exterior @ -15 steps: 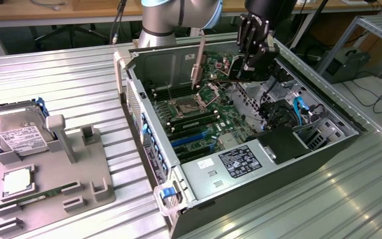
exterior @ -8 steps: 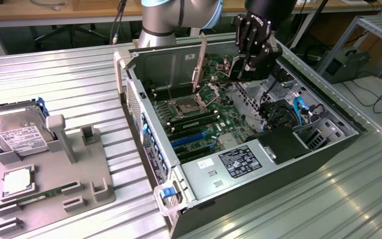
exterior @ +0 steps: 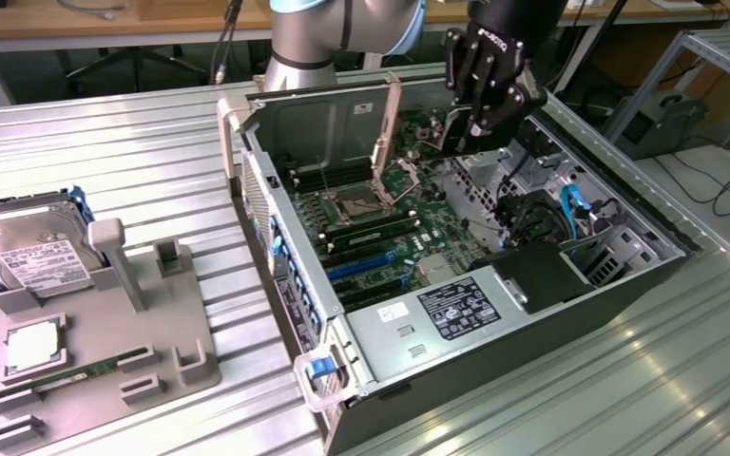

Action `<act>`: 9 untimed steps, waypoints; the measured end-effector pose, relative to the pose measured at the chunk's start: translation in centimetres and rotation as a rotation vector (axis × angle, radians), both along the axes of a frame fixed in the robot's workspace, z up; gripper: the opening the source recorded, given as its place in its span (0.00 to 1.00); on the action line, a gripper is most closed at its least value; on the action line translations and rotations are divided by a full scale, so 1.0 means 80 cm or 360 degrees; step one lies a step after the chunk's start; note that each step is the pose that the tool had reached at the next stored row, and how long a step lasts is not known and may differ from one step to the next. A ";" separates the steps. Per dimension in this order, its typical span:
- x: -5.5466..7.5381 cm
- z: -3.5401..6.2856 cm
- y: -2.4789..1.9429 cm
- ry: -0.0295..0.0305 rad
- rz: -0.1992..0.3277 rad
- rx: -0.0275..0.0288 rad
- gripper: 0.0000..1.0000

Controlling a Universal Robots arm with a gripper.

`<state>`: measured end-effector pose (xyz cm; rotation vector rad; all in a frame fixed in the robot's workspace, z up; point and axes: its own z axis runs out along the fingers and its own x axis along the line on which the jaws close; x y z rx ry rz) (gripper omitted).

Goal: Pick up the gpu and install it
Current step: 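Insert the gpu into the slot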

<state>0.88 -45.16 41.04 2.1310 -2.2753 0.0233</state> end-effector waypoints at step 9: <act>0.000 -0.005 0.0000 -0.00002 0.0175 0.00496 0.28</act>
